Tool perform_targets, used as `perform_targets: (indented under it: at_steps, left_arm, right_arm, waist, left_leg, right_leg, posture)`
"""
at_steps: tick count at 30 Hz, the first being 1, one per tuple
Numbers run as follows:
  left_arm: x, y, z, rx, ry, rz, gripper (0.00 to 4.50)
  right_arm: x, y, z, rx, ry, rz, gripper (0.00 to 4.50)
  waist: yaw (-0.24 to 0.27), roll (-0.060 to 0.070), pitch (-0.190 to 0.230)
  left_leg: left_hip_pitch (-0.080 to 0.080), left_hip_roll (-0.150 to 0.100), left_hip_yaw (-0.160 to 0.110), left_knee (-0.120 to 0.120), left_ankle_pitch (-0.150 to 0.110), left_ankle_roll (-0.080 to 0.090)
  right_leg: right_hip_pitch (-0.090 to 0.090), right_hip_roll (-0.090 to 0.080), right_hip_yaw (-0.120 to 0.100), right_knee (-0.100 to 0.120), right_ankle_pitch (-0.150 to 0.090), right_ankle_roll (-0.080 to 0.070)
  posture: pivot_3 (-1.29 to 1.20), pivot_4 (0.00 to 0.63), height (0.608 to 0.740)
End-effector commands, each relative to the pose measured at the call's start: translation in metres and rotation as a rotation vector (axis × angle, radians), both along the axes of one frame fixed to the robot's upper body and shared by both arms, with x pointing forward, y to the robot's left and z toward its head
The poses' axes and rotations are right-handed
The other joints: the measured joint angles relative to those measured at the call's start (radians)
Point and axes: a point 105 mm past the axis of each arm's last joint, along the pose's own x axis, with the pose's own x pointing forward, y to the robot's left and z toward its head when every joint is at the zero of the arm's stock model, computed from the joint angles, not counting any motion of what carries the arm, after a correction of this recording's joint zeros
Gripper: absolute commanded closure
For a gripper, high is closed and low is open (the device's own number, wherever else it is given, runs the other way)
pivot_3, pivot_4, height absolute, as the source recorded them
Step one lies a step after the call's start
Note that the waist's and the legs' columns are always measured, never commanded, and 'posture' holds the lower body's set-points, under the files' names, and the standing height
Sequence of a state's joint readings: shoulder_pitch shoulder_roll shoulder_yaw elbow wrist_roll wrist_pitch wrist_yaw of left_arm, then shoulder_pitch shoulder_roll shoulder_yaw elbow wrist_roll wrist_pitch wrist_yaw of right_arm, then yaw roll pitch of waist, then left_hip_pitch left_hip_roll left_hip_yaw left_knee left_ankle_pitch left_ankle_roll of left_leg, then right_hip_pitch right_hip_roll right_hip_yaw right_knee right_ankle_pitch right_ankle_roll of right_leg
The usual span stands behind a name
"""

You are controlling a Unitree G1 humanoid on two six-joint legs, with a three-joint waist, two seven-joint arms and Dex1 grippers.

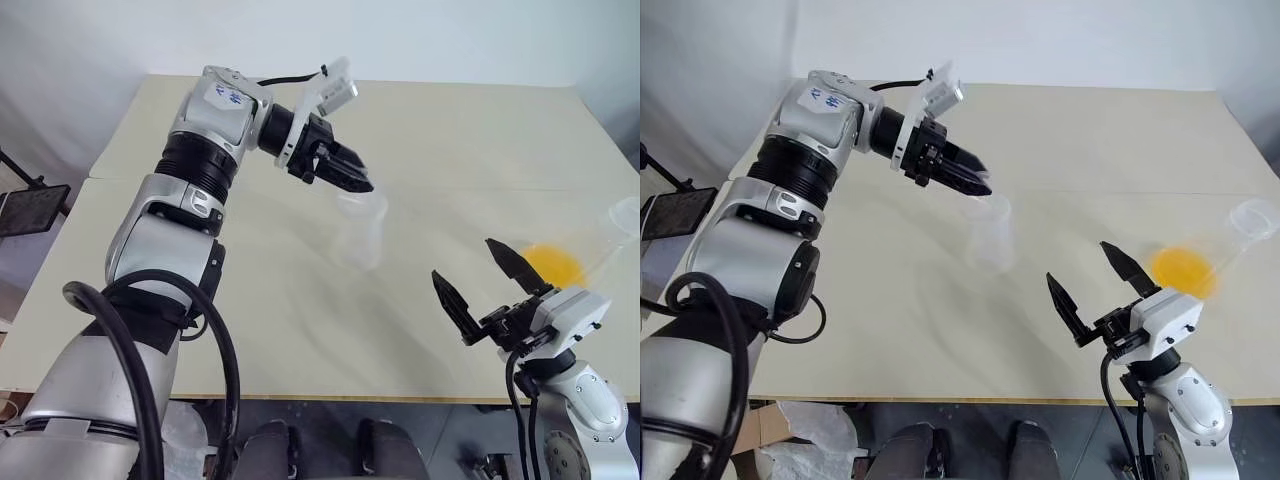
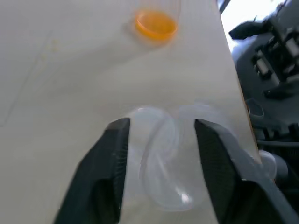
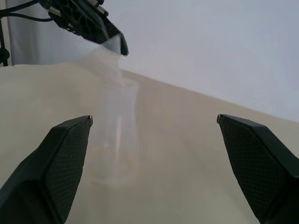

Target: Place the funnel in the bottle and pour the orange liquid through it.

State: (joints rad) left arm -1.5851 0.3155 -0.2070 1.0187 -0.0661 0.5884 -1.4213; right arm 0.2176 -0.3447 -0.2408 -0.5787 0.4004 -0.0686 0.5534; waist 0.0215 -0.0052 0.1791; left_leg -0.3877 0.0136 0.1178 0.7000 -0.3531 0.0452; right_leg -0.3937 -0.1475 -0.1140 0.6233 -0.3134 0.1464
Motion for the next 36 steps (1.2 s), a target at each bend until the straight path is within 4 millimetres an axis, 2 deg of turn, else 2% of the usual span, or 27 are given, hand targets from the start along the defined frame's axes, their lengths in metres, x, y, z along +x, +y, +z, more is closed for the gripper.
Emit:
perform_targets:
  at_steps: [1,4,8,11,14,16,18,20,23,28,33,36]
  left_arm:
    - [-0.002,0.003,0.012,-0.044,-0.051,-0.025,0.94]
    - [-0.001,0.007,0.01,-0.091,-0.06,-0.038,0.03]
    - [-0.008,0.025,0.01,-0.271,-0.12,-0.112,0.03]
    - [-0.003,0.044,0.002,-0.352,-0.169,-0.058,0.03]
    - [0.0,0.071,-0.017,-0.354,-0.296,0.0,0.03]
    - [-0.001,0.092,-0.023,-0.421,-0.363,0.054,0.03]
    - [-0.012,0.115,-0.041,-0.409,-0.407,0.077,0.03]
    - [-0.02,0.128,-0.059,-0.381,-0.429,0.118,0.03]
    - [-0.028,0.133,-0.069,-0.42,-0.507,0.168,0.03]
    - [-0.046,0.133,-0.099,-0.415,-0.429,0.209,0.03]
    - [-0.056,0.129,-0.107,-0.447,-0.381,0.253,0.03]
    - [-0.055,0.127,-0.106,-0.469,-0.374,0.288,0.03]
  right_arm:
    - [-0.001,-0.001,0.006,0.008,-0.04,-0.012,0.0]
    - [0.0,-0.001,0.005,0.007,-0.037,-0.011,0.0]
    - [0.002,-0.004,0.009,0.008,-0.057,-0.029,0.0]
    - [0.002,-0.008,0.011,0.009,-0.071,-0.049,0.0]
    - [0.001,-0.011,0.011,0.0,-0.079,-0.068,0.0]
    - [0.002,-0.016,0.011,-0.005,-0.085,-0.083,0.0]
    - [0.003,-0.03,0.016,0.009,-0.101,-0.135,0.0]
    - [-0.001,-0.05,0.017,0.049,-0.09,-0.193,0.0]
    - [-0.01,-0.076,0.017,0.037,-0.095,-0.301,0.0]
    - [-0.035,-0.112,0.014,0.015,-0.089,-0.469,0.0]
    - [-0.067,-0.143,-0.002,0.08,-0.038,-0.612,0.0]
    - [-0.077,-0.148,-0.014,0.128,0.012,-0.627,0.0]
  waist:
    - [0.0,0.0,0.0]
    - [0.0,0.0,0.0]
    - [-0.003,0.0,0.0]
    - [-0.009,0.0,0.0]
    - [-0.015,0.0,0.0]
    - [-0.018,0.0,0.0]
    - [-0.023,0.0,0.0]
    - [-0.024,0.001,0.0]
    - [-0.008,0.0,0.0]
    - [0.003,0.001,-0.001]
    - [0.002,0.001,-0.001]
    - [0.001,0.002,-0.001]
  left_leg:
    - [0.0,0.0,0.0,0.0,0.0,0.0]
    - [0.0,0.0,0.0,0.0,0.0,0.0]
    - [0.001,0.0,0.0,0.0,0.0,0.0]
    - [0.001,0.001,-0.001,0.0,0.0,0.0]
    - [0.001,0.0,-0.001,0.0,0.0,0.0]
    - [0.001,0.0,-0.002,0.0,0.0,0.0]
    - [0.001,0.0,-0.002,0.0,0.0,0.0]
    - [0.001,0.0,-0.002,0.0,0.0,0.0]
    - [0.0,0.001,-0.007,0.001,0.0,0.0]
    - [0.001,0.001,-0.007,0.003,0.0,0.001]
    - [0.001,0.001,-0.006,0.003,0.0,0.001]
    - [0.002,0.002,-0.005,0.003,0.0,0.001]
  right_leg:
    - [0.0,0.0,0.0,0.0,0.0,0.0]
    - [0.0,0.0,0.0,0.0,0.0,0.0]
    - [0.0,0.0,0.0,0.001,0.0,0.0]
    - [-0.001,0.0,0.0,0.003,0.0,0.0]
    - [-0.001,0.0,-0.001,0.003,0.0,0.0]
    - [0.0,0.0,-0.001,0.003,0.0,0.0]
    - [0.0,-0.001,-0.001,0.004,0.0,0.0]
    - [0.0,-0.001,-0.001,0.004,0.0,0.0]
    - [0.002,-0.002,-0.002,0.004,0.0,0.0]
    - [0.004,-0.003,0.0,0.004,0.0,0.0]
    - [0.004,-0.002,0.0,0.004,0.0,0.0]
    - [0.004,-0.002,0.001,0.004,0.0,0.0]
  posture:
    - [0.0,0.15,0.74]
    - [0.0,0.15,0.74]
    - [0.0,0.15,0.74]
    - [0.0,0.15,0.74]
    - [0.0,0.15,0.74]
    - [0.0,0.15,0.74]
    - [0.0,0.15,0.74]
    - [0.0,0.15,0.74]
    - [0.0,0.15,0.74]
    - [0.0,0.15,0.74]
    - [0.0,0.15,0.74]
    - [0.0,0.15,0.74]
